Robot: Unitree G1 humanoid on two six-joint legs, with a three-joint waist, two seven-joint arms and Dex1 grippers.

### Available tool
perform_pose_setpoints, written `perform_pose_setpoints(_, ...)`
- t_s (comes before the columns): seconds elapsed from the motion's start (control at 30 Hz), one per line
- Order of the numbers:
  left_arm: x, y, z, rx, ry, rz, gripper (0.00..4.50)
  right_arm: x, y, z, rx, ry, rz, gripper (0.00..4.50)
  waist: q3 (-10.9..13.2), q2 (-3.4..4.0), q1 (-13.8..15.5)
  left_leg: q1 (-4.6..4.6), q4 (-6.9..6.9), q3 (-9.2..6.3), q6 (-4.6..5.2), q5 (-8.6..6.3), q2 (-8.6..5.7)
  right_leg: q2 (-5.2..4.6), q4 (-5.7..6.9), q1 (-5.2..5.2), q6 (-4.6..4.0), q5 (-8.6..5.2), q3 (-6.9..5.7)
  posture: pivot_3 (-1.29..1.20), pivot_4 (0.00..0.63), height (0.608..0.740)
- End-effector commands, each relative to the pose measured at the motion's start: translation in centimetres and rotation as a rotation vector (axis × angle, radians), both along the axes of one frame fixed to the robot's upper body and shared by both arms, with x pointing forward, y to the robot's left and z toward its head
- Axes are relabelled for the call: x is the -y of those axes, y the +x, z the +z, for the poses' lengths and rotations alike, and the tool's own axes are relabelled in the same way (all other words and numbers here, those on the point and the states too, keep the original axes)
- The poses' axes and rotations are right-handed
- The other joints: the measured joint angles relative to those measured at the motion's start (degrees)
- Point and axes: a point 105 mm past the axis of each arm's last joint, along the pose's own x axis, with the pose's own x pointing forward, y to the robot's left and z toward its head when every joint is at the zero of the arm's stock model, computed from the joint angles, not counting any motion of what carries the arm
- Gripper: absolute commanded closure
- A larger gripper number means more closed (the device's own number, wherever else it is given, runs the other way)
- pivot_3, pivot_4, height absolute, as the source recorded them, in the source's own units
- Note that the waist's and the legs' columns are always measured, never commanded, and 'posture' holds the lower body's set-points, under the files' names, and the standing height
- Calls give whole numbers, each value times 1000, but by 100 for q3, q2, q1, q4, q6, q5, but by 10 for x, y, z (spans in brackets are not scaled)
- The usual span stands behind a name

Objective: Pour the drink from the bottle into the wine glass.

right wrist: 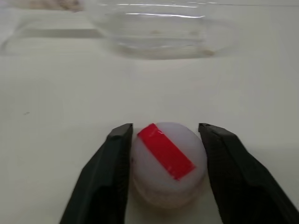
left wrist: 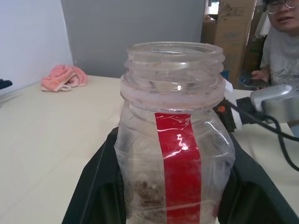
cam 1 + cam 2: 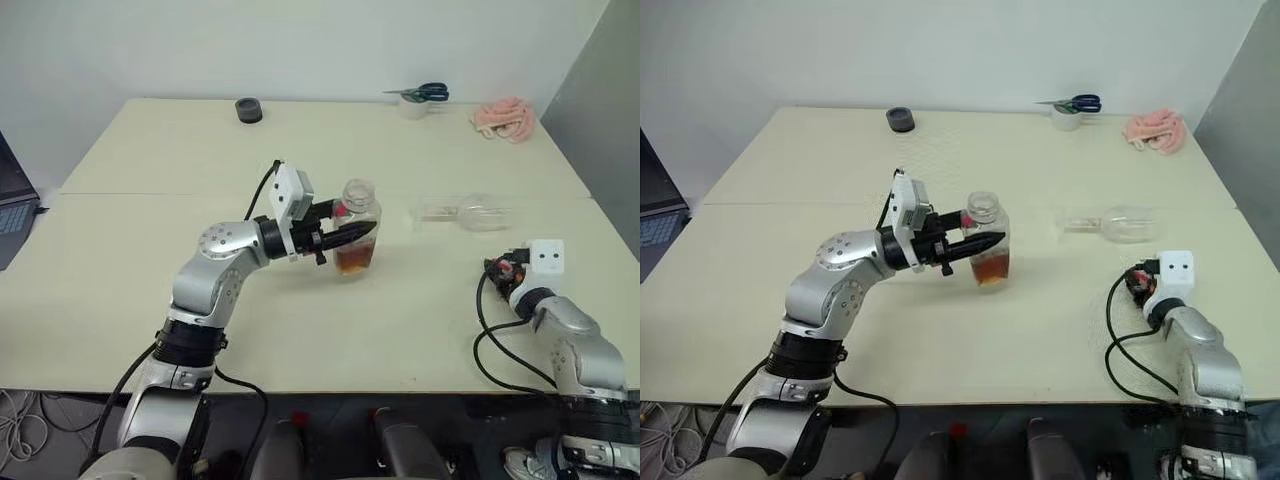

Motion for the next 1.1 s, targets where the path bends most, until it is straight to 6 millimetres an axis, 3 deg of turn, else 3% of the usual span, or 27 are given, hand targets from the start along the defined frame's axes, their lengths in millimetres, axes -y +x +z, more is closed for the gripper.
perform_pose_setpoints(0.03,-1,1,17,75,-25,0,2658,13,3,6,47,-24,-47,716,0,0,0,-1,0,0,0,0,0,0,-1,1,0,0,0,0,150,740)
perform_pose_setpoints(0.1,-2,2,17,83,-22,6,2658,11,4,7,48,-38,-28,36,0,0,0,-1,0,1,0,0,0,0,-1,1,0,0,3,0,150,740)
perform_pose_setpoints(0.23,-10,17,22,81,-60,73,2658,12,-2,12,11,-148,25,0,0,0,12,0,1,0,0,0,0,0,0,1,0,0,2,0,150,740)
perform_pose_setpoints(0.33,-24,28,23,88,-74,154,2658,-8,-6,38,63,-201,144,0,0,0,16,-1,-1,-1,0,0,0,0,-1,0,0,0,2,0,150,740)
perform_pose_setpoints(0.43,-48,43,29,112,-103,291,2658,-42,-13,75,111,-222,323,0,2,3,-23,-3,-1,3,0,0,0,0,3,-6,0,0,8,0,150,740)
perform_pose_setpoints(0.5,-68,54,32,134,-112,421,2658,-77,-20,96,118,-293,526,0,2,3,-39,-1,1,1,0,0,1,1,6,-6,0,0,7,0,150,740)
perform_pose_setpoints(0.63,-107,69,35,143,-134,645,2658,-160,-40,131,174,-240,931,0,2,3,-88,0,-1,-9,0,0,7,10,4,-5,0,0,-1,0,150,740)
perform_pose_setpoints(0.7,-126,74,30,130,-119,758,2658,-194,-48,134,187,-209,1078,0,1,0,-81,-5,-3,-26,0,0,9,13,0,-2,0,0,-18,0,150,740)
perform_pose_setpoints(0.8,-152,74,24,120,-130,904,2659,-230,-42,129,203,-170,1143,0,0,-1,-65,-12,-2,-30,0,0,8,8,-2,-4,-1,1,-24,0,150,740)
perform_pose_setpoints(0.97,-184,63,16,122,-158,1064,2659,-270,-20,115,187,-176,1132,0,0,-1,16,-33,7,-28,-1,0,-11,-25,-2,-17,-26,17,-31,0,150,740)
perform_pose_setpoints(1.1,-202,52,17,118,-215,1144,2659,-285,-17,114,199,-191,1169,0,0,-3,59,-36,8,-42,-3,1,-8,-25,1,-18,-27,18,-49,0,150,740)
